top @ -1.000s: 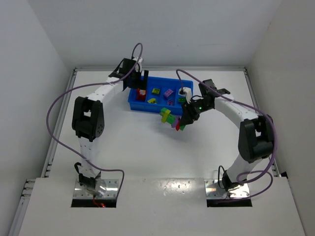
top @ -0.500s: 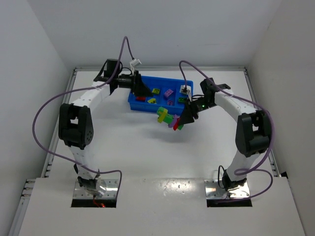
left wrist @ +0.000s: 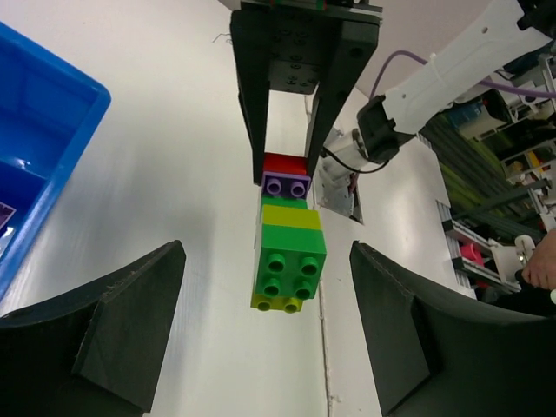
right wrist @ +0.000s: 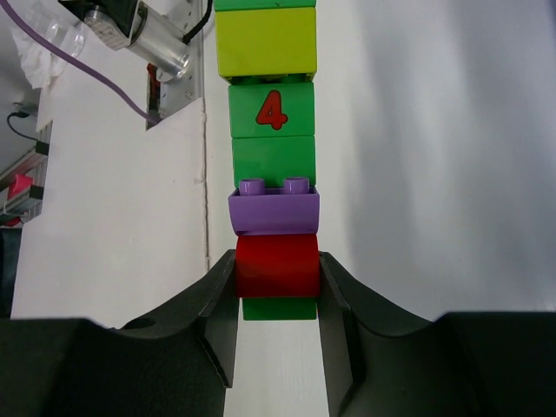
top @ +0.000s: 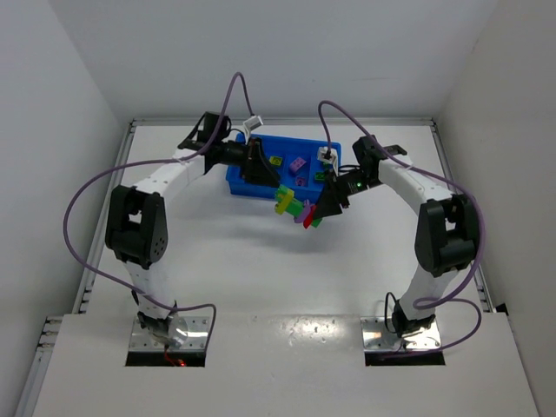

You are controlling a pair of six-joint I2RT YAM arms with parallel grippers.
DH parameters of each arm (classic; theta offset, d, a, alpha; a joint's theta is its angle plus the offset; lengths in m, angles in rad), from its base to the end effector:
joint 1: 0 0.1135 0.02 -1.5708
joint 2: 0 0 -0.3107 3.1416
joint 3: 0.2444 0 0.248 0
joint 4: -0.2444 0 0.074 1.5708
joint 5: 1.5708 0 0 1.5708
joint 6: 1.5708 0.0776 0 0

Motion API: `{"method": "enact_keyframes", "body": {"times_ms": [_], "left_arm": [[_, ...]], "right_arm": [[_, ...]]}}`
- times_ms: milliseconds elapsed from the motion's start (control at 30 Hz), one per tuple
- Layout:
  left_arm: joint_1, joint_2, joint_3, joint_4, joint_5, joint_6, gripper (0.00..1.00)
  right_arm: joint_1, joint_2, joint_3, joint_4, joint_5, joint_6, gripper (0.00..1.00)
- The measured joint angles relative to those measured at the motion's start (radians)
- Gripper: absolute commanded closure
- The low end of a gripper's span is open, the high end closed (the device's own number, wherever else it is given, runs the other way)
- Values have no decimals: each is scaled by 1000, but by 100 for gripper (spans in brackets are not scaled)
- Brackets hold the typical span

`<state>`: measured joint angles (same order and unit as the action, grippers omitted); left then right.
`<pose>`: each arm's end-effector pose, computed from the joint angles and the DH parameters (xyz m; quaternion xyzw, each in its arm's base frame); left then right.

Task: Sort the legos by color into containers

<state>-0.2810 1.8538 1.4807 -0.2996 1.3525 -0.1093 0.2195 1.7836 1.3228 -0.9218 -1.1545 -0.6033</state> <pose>0.3861 -0.1903 0.3234 0.3309 0.6767 -0.6188 0.2228 0.3238 0.1449 0.2604 -0.3806 0.7442 0.5183 0.1809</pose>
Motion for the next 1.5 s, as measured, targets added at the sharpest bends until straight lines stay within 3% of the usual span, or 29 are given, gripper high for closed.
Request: {"method": "enact_keyframes", "body": {"times_ms": [233,333,367,567,667,900,1133,1200,1233,1300,1433,1500], "left_arm": [[-23,-6,-13,-10,13,5,22],[-35,-6,-13,-17,18,5,29],[-38,-6,-13,-19,18,7,42],[-42,-6,-14,-29,8,24,83],[-42,-6,-14,-37,0,31,94],[-20,-6,18,-99,-43,78,96],[87,-3,158,-117,-95,95,96],[96,-3,167,-115,-105,98,96],[96,-3,167,-119,-110,100,96],[84,-2,166,-128,-119,103,96],[54,-3,150,-129,-123,111,96],[44,-4,129,-131,-120,113,96]], "right_arm": [[0,0,0,12,-4,13,100],[0,0,0,34,-6,31,100],[0,0,0,42,-6,38,100],[0,0,0,57,-11,59,100],[0,0,0,60,-9,61,100],[-22,-4,-18,73,-6,61,100],[-56,-35,-99,51,23,30,100],[-51,-39,-114,52,55,25,89],[-44,-39,-121,52,80,24,70],[-26,-39,-129,57,124,31,53],[6,-35,-128,65,160,57,35],[10,-25,-116,81,158,79,31]]}}
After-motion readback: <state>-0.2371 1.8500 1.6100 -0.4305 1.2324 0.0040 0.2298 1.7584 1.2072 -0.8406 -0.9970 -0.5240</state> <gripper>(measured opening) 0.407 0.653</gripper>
